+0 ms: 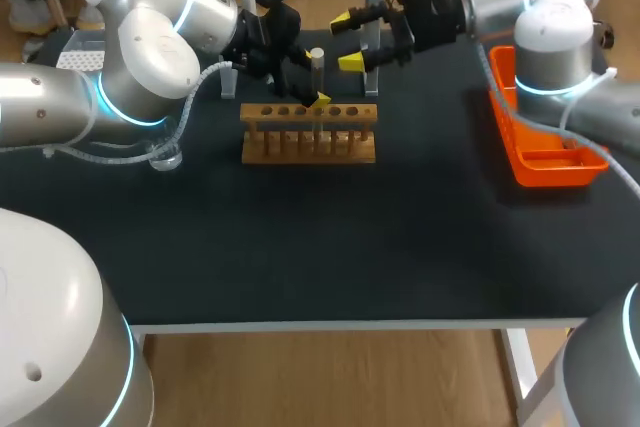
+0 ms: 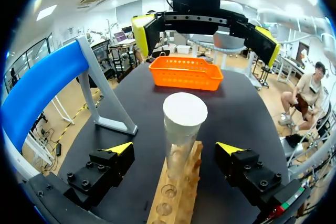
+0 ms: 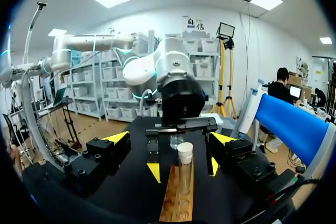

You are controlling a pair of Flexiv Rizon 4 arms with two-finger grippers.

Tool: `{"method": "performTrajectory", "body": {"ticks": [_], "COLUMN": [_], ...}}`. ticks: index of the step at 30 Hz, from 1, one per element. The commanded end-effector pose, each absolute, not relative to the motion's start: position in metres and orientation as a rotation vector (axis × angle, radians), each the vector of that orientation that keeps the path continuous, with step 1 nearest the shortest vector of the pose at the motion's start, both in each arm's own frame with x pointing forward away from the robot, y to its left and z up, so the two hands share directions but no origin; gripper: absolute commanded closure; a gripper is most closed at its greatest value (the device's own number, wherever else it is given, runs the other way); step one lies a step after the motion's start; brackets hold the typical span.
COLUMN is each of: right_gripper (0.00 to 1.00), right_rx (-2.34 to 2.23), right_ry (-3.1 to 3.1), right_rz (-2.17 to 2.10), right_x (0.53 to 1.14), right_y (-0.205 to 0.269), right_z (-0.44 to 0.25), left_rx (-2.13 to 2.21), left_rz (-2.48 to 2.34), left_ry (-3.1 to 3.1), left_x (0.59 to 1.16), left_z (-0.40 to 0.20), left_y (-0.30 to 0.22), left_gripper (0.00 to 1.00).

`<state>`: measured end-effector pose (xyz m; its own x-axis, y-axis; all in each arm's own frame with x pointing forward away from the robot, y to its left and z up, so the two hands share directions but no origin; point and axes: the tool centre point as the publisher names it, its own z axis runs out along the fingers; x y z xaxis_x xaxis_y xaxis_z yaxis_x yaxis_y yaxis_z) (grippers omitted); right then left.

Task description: Invert the test tube, pick up the pipette, mount the tip to pipette, aspirate from beaker and dispense into the tube, eject the tip, return the pipette, and cap with the stopper.

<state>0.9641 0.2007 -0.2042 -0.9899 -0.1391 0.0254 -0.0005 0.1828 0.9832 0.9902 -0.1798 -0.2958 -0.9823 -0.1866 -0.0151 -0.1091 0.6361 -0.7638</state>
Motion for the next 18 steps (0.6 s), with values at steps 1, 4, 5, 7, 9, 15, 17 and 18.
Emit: {"method": "performTrajectory", "body": {"ticks": [1, 4, 5, 7, 9, 15, 17, 18], "right_gripper": [0.00, 0.45, 0.55, 1.00, 1.00, 1.00, 1.00, 1.00], "right_rx": [0.143, 0.158, 0.158, 0.166, 0.168, 0.213, 0.216, 0.219], "right_ry": [-2.251, -2.196, -2.186, -2.157, -2.147, -2.125, -2.121, -2.118], "right_rz": [-2.007, -2.067, -2.083, -2.117, -2.135, -2.172, -2.174, -2.174], "right_x": [0.968, 0.969, 0.968, 0.969, 0.969, 0.969, 0.970, 0.970], "right_y": [0.202, 0.203, 0.203, 0.204, 0.205, 0.211, 0.212, 0.213], "right_z": [-0.206, -0.202, -0.202, -0.200, -0.198, -0.195, -0.194, -0.193], "left_rx": [-0.250, -0.250, -0.250, -0.250, -0.250, -0.250, -0.250, -0.250], "left_rz": [-1.274, -1.274, -1.274, -1.274, -1.274, -1.274, -1.274, -1.274], "left_ry": [2.763, 2.763, 2.763, 2.763, 2.763, 2.763, 2.763, 2.763], "left_x": [0.991, 0.991, 0.991, 0.991, 0.991, 0.991, 0.991, 0.991], "left_z": [-0.295, -0.295, -0.295, -0.295, -0.295, -0.295, -0.295, -0.295], "left_y": [-0.180, -0.180, -0.180, -0.180, -0.180, -0.180, -0.180, -0.180], "left_gripper": [0.00, 0.00, 0.00, 0.00, 0.00, 0.00, 0.00, 0.00]}}
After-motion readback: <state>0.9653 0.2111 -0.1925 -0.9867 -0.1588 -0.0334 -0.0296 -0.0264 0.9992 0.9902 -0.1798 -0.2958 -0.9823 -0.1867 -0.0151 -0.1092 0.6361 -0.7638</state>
